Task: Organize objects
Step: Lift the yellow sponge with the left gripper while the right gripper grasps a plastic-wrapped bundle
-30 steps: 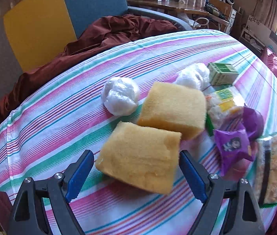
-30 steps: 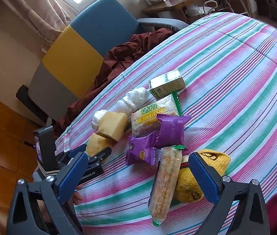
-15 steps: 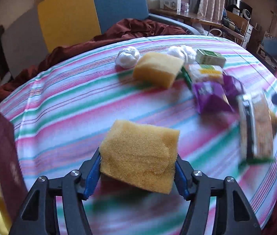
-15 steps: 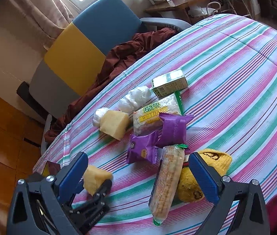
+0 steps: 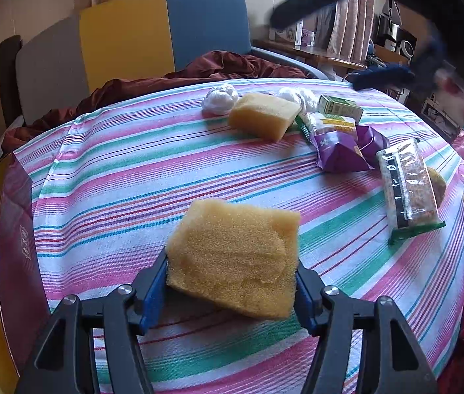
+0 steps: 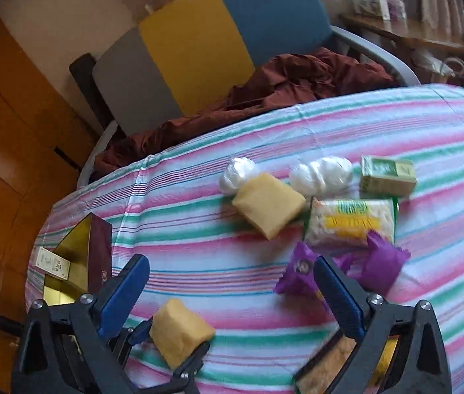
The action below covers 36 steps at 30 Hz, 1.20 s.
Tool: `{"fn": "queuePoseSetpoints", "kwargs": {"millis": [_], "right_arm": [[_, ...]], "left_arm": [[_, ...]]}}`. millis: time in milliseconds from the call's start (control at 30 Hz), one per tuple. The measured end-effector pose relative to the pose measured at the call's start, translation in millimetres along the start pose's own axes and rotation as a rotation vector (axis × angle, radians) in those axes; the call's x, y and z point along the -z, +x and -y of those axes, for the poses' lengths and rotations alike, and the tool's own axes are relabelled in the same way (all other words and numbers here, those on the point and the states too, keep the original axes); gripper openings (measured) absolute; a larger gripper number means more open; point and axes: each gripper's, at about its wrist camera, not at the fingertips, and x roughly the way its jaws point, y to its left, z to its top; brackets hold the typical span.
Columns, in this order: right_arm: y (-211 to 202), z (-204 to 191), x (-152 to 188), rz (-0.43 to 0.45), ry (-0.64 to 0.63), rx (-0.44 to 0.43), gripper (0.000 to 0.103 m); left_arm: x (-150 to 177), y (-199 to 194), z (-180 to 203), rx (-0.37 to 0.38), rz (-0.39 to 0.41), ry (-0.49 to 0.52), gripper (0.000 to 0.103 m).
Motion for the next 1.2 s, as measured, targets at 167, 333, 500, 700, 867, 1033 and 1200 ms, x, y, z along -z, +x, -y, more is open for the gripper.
{"fn": "queuePoseSetpoints", "kwargs": {"millis": [167,333,500,700,867,1033,1200], "right_arm": [[57,-16,-51,-0.061,-0.105,0.075,0.083],[112,-15,-83,-0.134,-0.134,0.163,0.08],[162,-16,-84,-0.256,-0.185,0.24,0.046],[123,-33,-66,-0.144,-0.213,0.149,0.037],[82,-42,-20,-0.133,-0.241,0.084,0.037],[60,-17,31,-0.188,-0.169,0.094,0.037],[69,4,58,-0.247,-0.115,0.134,0.037]], "left_arm": [[2,0,-2,0.011,0.013,-0.009,0.065],[3,2,-3,0.022,0.02,-0.016,0.065],[5,3,-4,0.022,0.029,-0.014,0.066],[6,3,-3,0.019,0.036,-0.01,0.066],[5,3,-5,0.019,0.039,-0.01,0.066],[6,3,-4,0.013,0.038,-0.004,0.066],[5,3,-4,0.011,0.033,-0.003,0.066]]}}
